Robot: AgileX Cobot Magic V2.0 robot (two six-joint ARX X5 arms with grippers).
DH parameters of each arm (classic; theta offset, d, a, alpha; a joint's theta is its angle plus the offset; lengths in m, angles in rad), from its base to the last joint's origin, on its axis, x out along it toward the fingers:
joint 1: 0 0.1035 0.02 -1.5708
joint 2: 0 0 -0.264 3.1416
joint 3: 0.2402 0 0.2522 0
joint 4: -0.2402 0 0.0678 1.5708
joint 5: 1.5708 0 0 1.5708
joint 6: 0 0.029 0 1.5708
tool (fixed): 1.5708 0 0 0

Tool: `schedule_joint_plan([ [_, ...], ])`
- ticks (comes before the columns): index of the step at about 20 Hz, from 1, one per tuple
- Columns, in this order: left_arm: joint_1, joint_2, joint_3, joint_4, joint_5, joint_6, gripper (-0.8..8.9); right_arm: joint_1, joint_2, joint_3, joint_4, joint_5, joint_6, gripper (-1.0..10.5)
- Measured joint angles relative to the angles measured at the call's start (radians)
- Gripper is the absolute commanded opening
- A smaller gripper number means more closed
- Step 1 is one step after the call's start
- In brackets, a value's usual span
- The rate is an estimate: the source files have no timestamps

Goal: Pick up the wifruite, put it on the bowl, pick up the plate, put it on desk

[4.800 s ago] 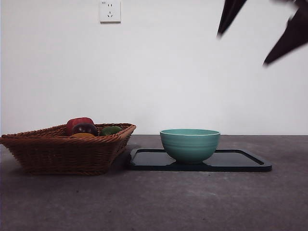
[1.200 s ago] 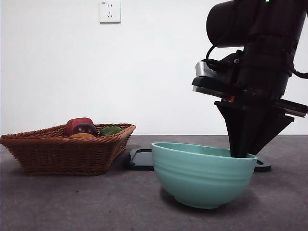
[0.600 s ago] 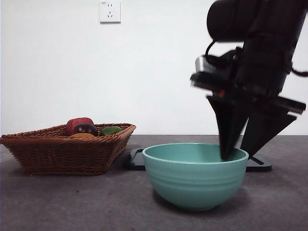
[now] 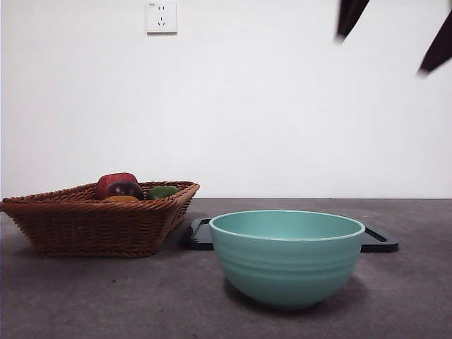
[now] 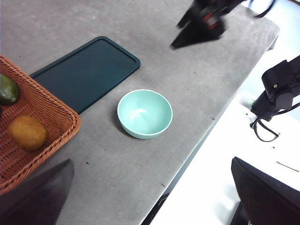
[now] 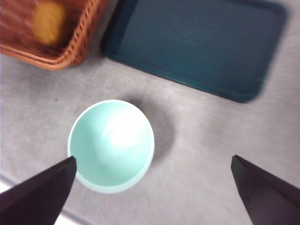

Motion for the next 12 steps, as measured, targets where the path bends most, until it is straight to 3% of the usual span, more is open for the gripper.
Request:
schedule_joint_plan([
  [5, 0.000, 0.000, 0.000, 0.000, 0.000, 0.000, 5.94, 0.000, -0.209, 0.085, -0.170, 0.004, -0.021, 6.0],
  [12, 0.000, 0.000, 0.000, 0.000, 0.000, 0.000, 5.94, 0.000, -0.462, 0.092, -0.230, 0.003, -0.044, 6.0],
])
